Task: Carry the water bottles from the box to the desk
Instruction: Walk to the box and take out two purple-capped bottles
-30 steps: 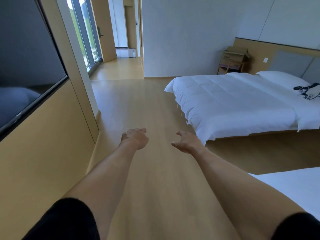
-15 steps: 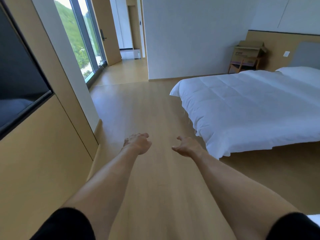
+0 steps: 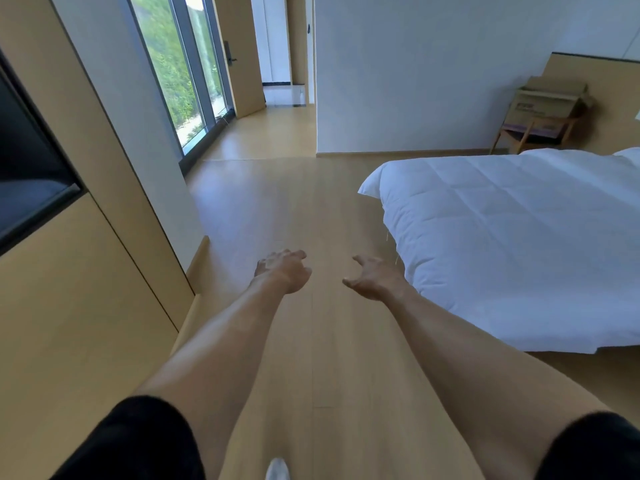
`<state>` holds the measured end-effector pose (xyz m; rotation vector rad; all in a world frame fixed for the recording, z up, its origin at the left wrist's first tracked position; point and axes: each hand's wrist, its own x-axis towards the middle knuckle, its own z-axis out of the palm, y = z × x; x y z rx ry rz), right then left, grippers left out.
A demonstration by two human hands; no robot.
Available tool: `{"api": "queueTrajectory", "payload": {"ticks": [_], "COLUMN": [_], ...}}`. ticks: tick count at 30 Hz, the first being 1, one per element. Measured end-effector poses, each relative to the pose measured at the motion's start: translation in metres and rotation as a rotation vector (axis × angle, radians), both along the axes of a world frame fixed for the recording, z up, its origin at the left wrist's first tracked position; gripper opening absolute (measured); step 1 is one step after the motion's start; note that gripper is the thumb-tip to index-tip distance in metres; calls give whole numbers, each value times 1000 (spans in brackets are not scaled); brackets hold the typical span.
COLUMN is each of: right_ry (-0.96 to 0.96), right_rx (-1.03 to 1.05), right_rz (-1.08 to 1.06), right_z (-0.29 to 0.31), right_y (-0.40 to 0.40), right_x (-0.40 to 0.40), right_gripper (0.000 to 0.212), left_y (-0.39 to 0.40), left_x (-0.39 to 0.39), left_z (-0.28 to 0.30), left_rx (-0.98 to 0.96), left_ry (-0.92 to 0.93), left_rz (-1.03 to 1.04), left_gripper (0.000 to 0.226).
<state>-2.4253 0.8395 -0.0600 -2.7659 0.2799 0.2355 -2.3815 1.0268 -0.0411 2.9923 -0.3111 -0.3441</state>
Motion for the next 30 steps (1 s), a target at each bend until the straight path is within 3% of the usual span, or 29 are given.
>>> {"api": "queueTrajectory", "payload": {"ticks": [9,20,30], "right_ry": [22,34,22], "right_rx": [-2,-51,0], "right_rz": [-83,-114,-157], "right_z": [-11,4,-10], "right_y": [-26,-19,-64], "right_x": [152,361,520], "right_gripper": [70,70,71], "left_y": [-19,-15,-66], "left_x": [167,386,549], "left_z": [-23,-10,-22], "left_rx": [-47,-68,-49], "left_ry": [25,24,14], "left_rz": [-43,-121,-137], "left_gripper": [50,51,50]}}
